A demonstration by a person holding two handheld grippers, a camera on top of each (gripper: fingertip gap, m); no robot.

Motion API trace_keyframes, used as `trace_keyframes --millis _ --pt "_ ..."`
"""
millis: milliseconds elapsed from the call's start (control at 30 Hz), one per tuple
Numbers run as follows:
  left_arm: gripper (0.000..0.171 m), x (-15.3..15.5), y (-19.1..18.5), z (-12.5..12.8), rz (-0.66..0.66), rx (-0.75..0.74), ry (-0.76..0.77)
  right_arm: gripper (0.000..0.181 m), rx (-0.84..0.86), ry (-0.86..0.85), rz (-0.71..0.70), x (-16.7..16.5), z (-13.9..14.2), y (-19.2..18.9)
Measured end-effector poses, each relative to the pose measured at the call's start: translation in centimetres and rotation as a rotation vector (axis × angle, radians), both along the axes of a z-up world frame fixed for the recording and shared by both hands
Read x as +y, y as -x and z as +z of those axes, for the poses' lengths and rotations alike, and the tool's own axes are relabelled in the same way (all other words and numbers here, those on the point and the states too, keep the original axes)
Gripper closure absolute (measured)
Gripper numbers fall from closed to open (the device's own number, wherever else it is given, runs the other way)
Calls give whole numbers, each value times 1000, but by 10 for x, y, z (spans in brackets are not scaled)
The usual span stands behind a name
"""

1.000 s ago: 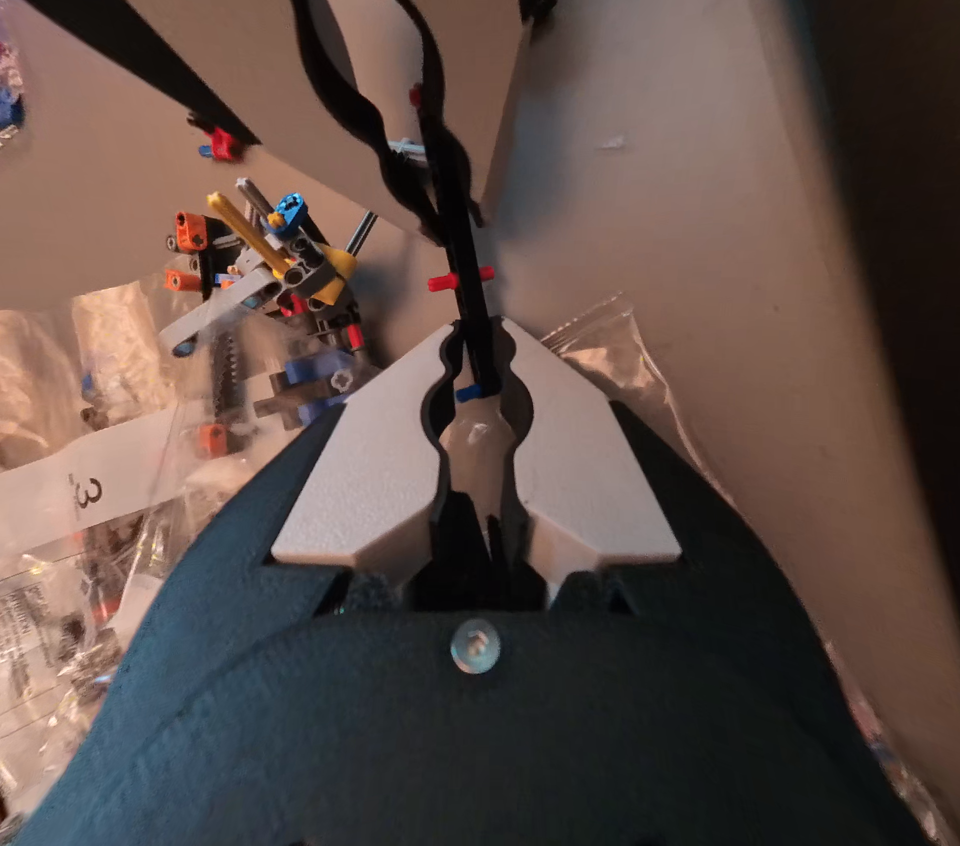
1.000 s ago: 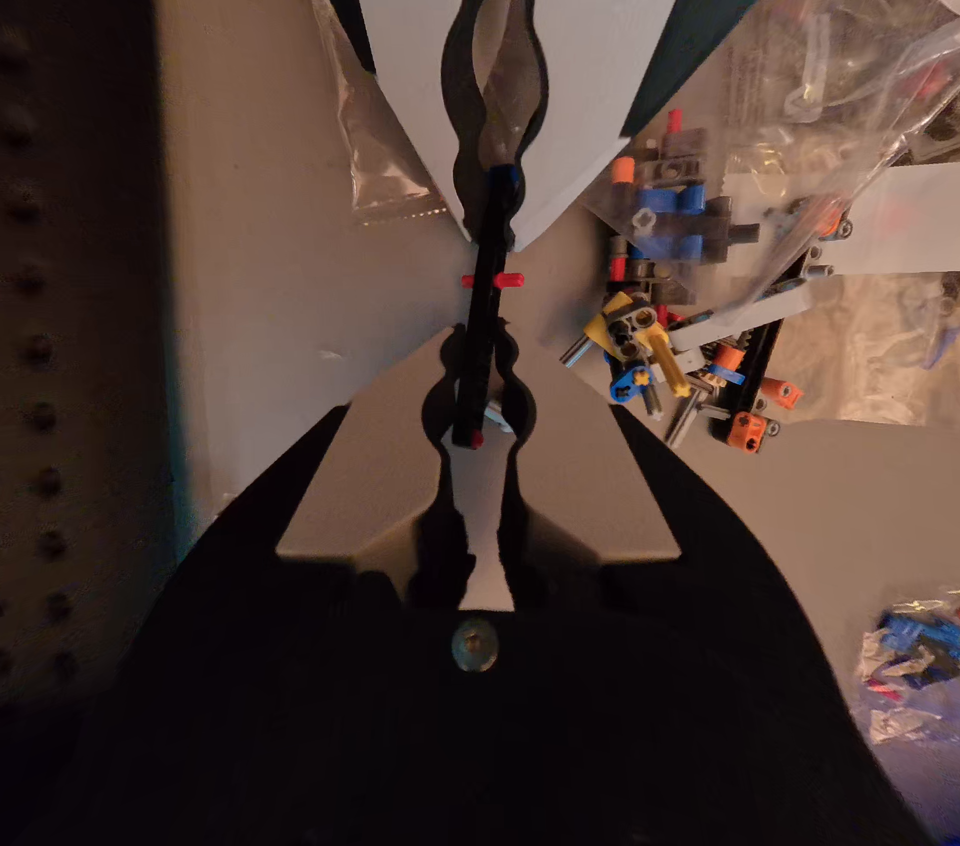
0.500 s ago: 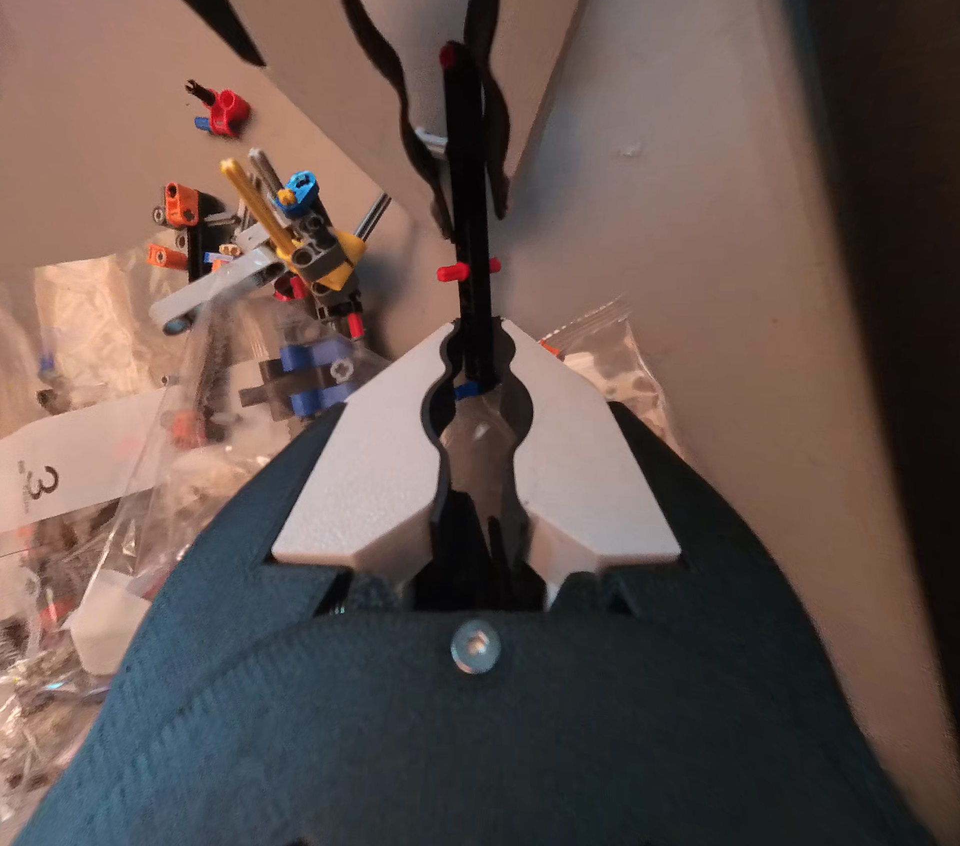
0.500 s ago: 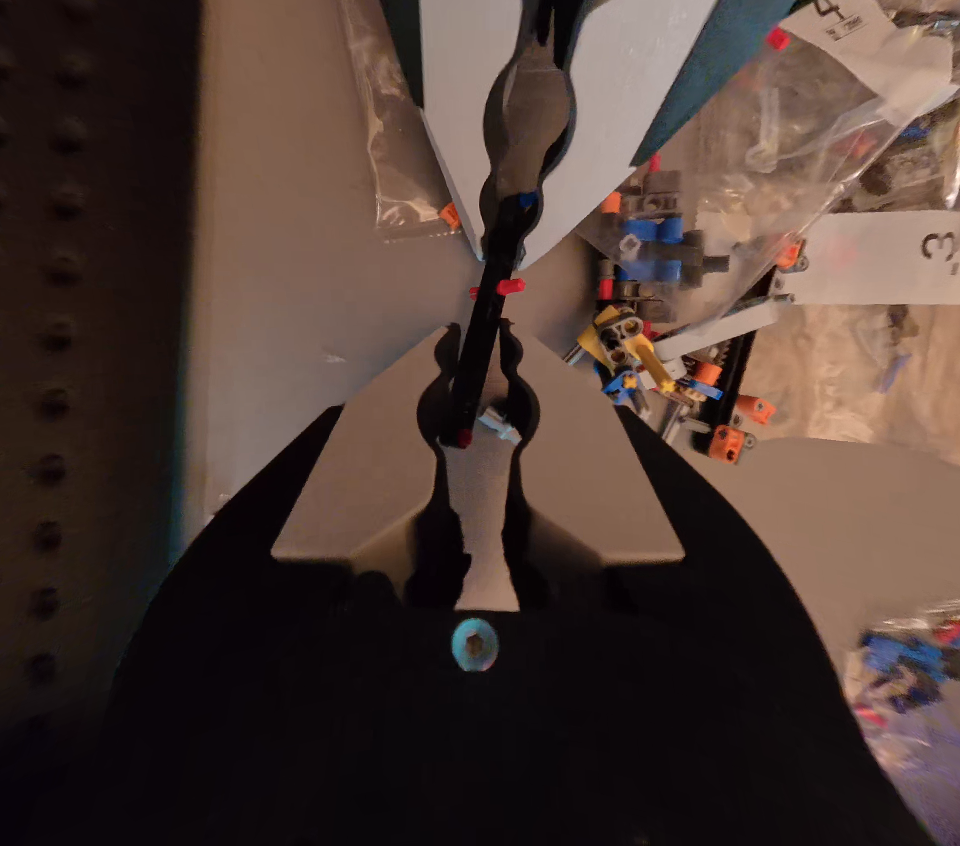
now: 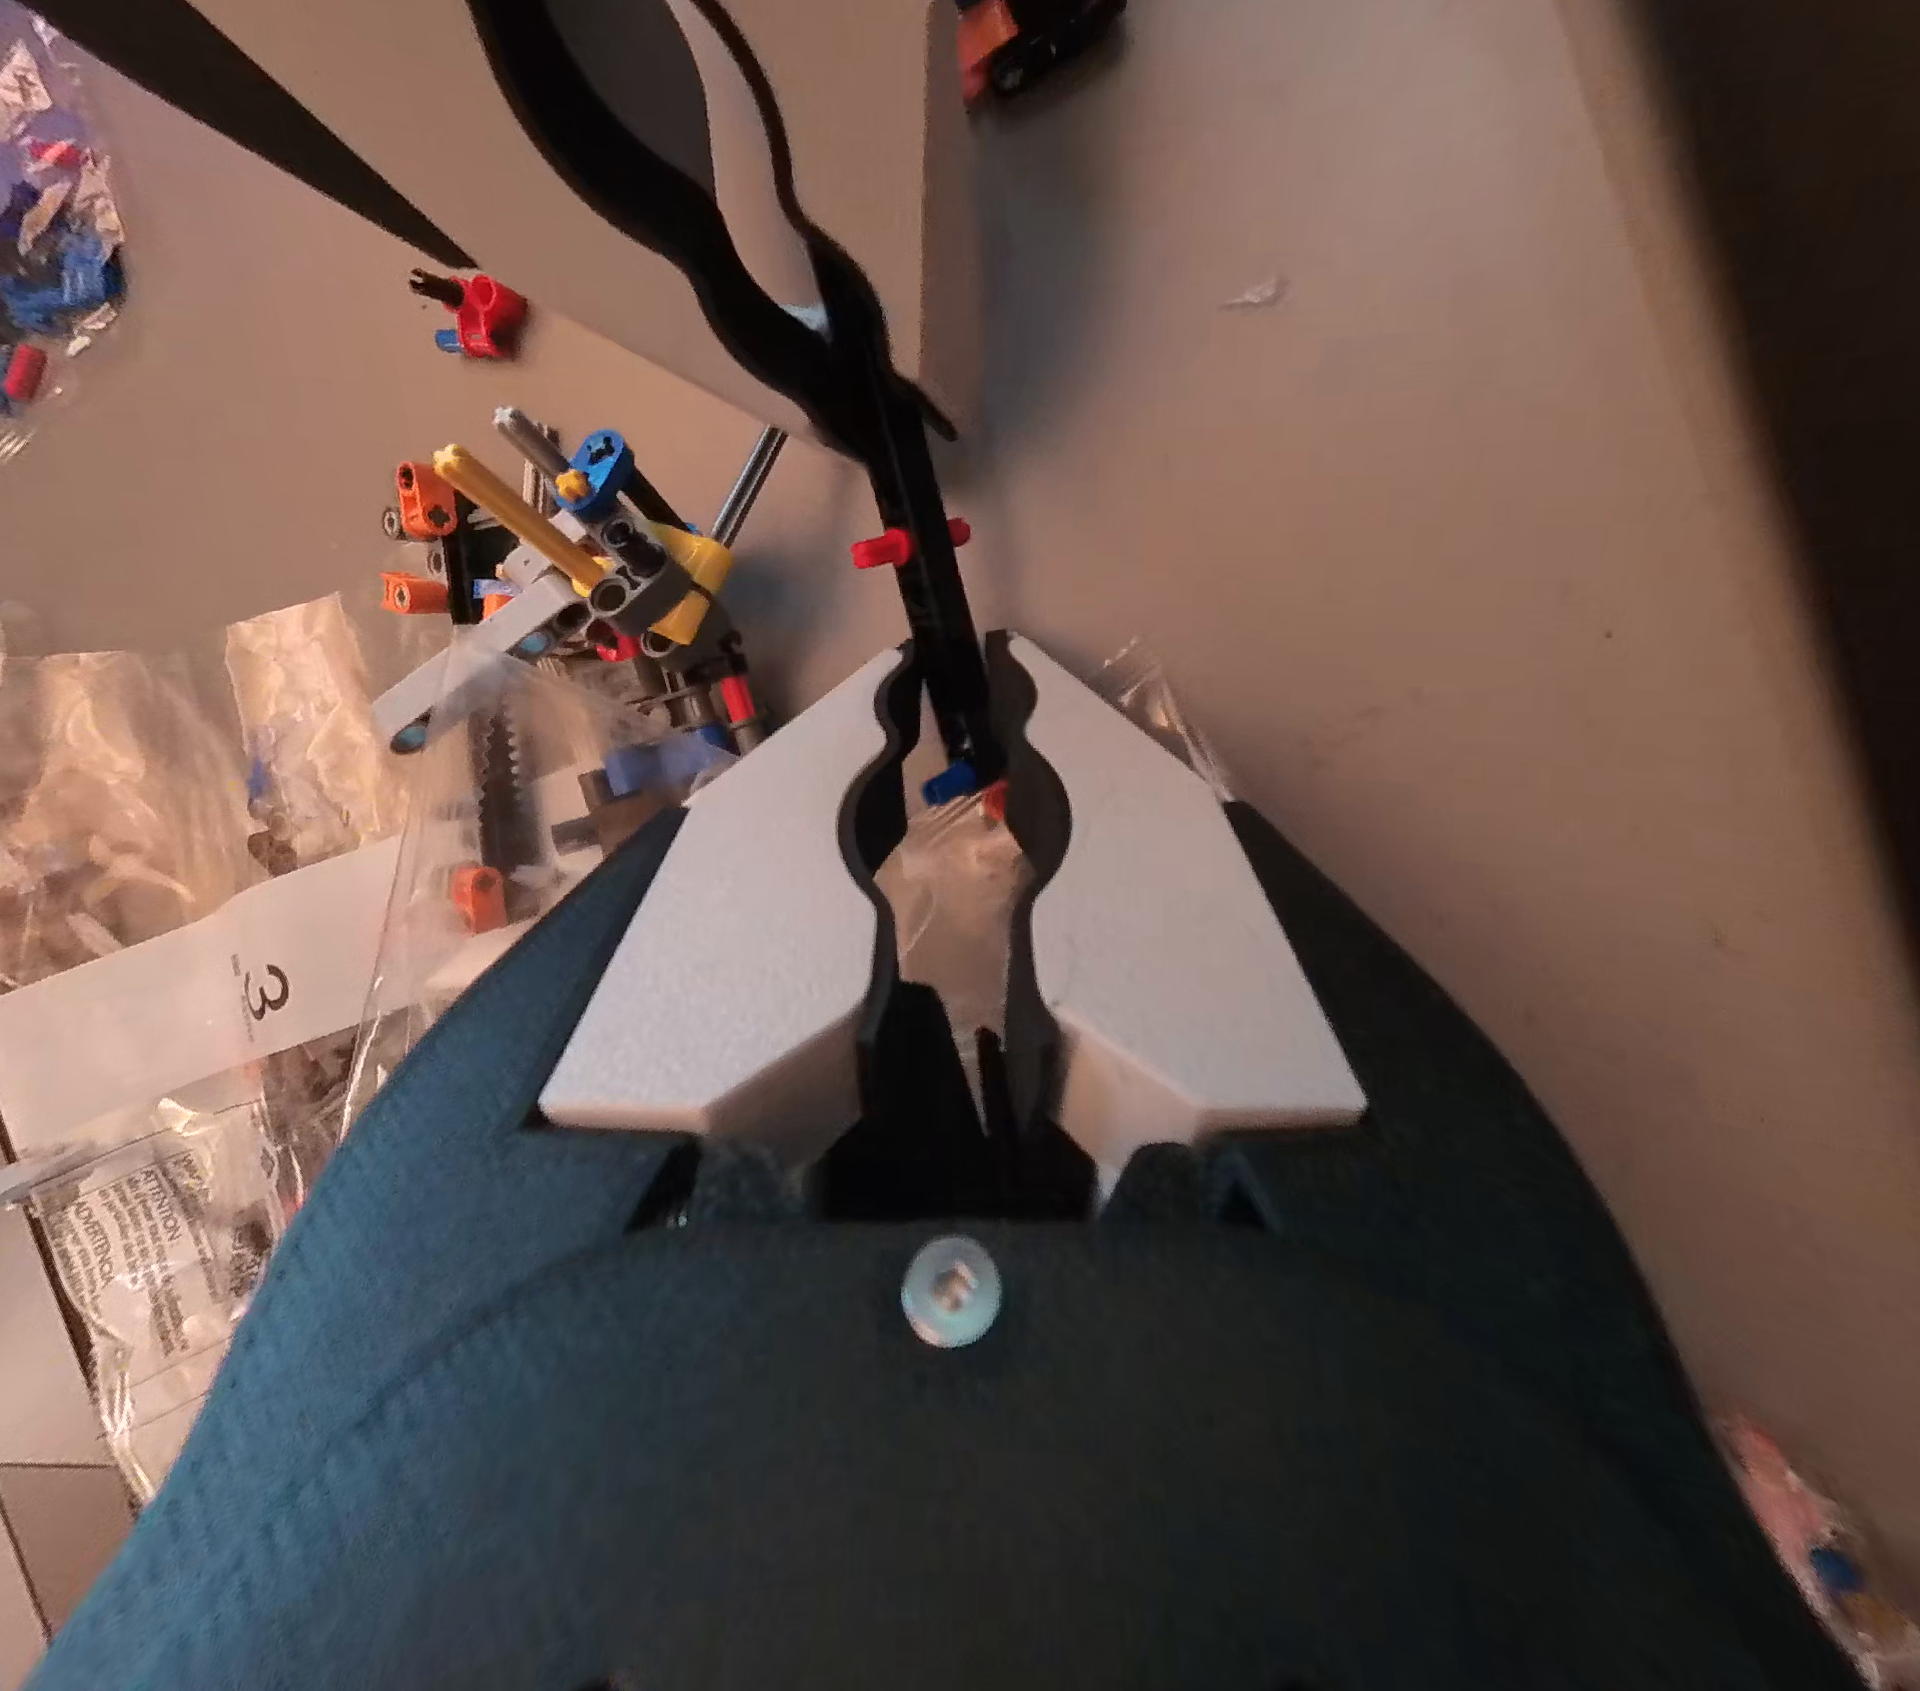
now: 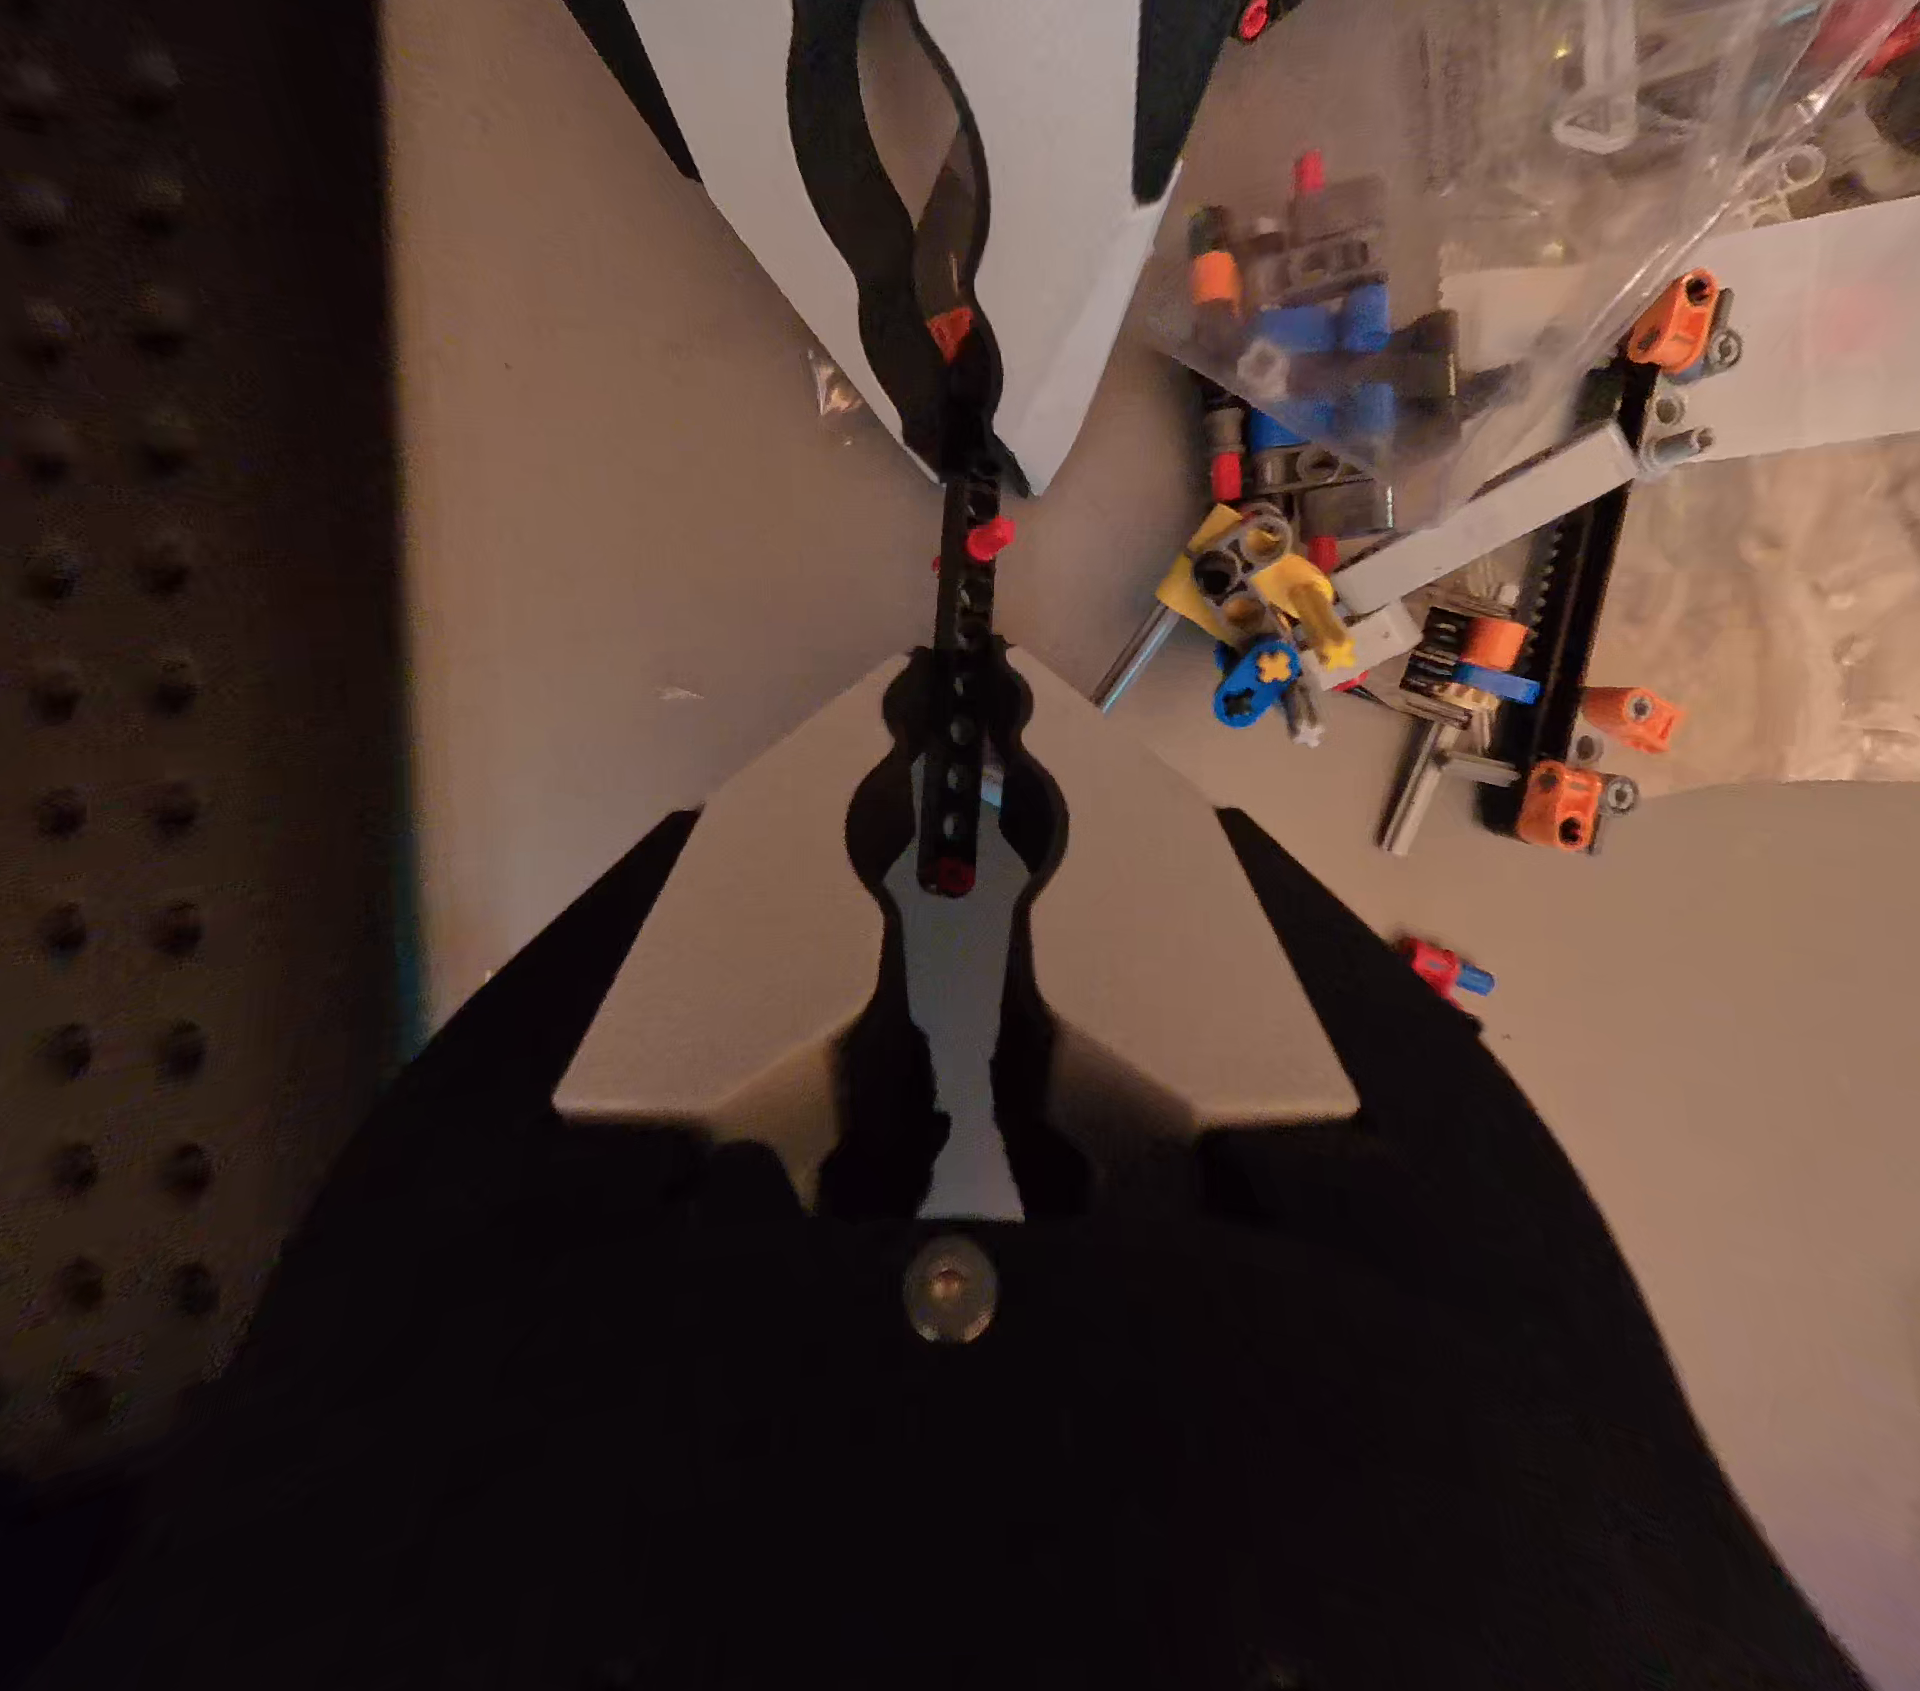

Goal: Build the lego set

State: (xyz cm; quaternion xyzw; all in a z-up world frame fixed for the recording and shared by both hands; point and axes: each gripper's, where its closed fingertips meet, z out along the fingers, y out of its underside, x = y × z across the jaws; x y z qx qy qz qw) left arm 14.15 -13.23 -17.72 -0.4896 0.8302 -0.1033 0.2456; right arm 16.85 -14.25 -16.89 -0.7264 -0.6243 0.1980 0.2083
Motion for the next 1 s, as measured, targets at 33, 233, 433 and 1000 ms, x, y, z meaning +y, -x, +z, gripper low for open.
trace_keyframes --millis 33,233,433,1000 --pt "159 -1 0 0 2 0 12 174 -4 -14 7 0 0 0" --pt "154 -4 -2 5 42 -35 120 175 -36 -54 37 -2 -2 -3" --pt "161 -13 -4 2 43 -17 191 174 -77 -71 72 -6 -8 -6" --pt "163 -15 -4 -1 42 7 178 175 -24 7 69 -13 -5 -3"
